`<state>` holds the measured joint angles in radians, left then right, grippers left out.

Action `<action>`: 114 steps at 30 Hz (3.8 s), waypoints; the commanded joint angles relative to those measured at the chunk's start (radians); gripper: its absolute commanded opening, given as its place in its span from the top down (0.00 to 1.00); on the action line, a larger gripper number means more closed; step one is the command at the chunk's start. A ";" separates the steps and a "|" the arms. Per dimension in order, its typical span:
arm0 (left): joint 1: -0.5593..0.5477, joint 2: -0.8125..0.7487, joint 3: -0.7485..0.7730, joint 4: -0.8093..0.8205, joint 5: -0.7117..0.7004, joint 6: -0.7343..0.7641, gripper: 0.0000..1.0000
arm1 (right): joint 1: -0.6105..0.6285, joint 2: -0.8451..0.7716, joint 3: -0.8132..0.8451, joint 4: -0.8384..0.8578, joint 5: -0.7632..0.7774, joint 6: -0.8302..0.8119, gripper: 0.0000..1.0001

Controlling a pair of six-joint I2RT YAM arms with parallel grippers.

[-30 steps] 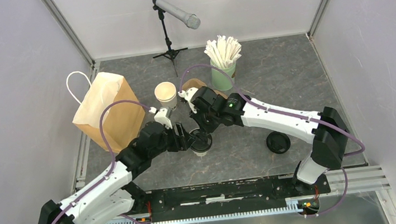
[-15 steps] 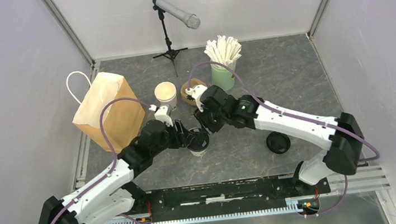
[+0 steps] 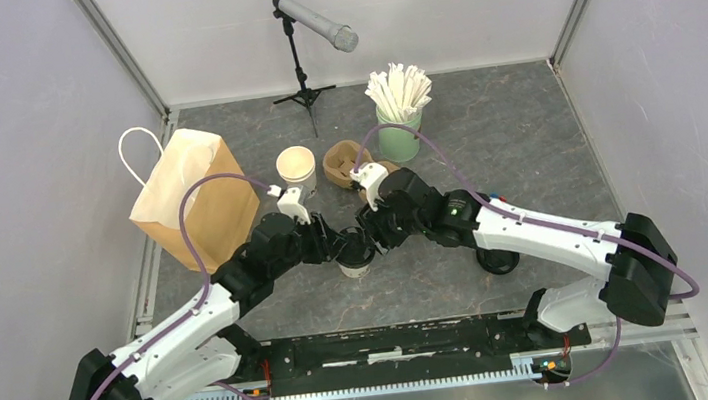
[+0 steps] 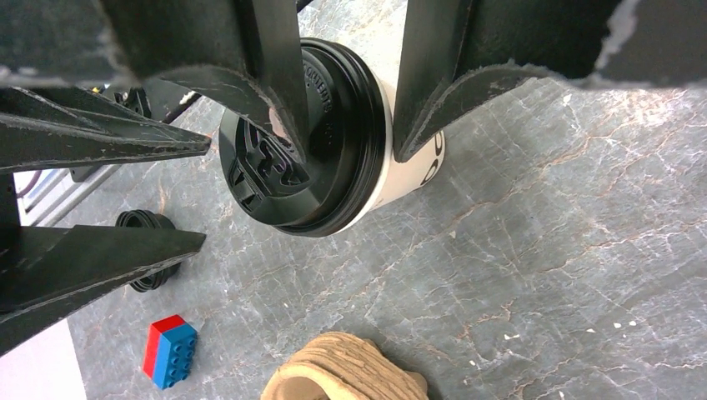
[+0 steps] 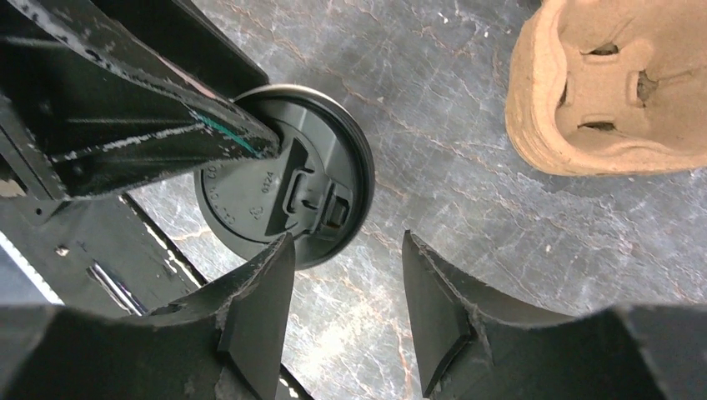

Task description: Pack the takeout coffee

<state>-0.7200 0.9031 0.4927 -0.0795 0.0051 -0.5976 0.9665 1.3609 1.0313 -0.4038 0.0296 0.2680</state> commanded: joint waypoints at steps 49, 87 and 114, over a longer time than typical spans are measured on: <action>0.003 0.061 -0.023 -0.014 0.021 -0.036 0.48 | -0.004 0.089 -0.005 0.135 0.029 -0.022 0.67; 0.002 -0.093 -0.138 0.063 0.245 -0.299 0.50 | -0.072 -0.114 -0.195 0.205 -0.070 -0.128 0.46; 0.002 -0.056 -0.069 0.118 0.185 -0.185 0.42 | -0.071 -0.154 -0.203 0.356 -0.299 0.011 0.90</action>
<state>-0.7155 0.8448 0.4065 -0.0341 0.2085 -0.8207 0.8955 1.1809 0.8406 -0.1402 -0.2127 0.2611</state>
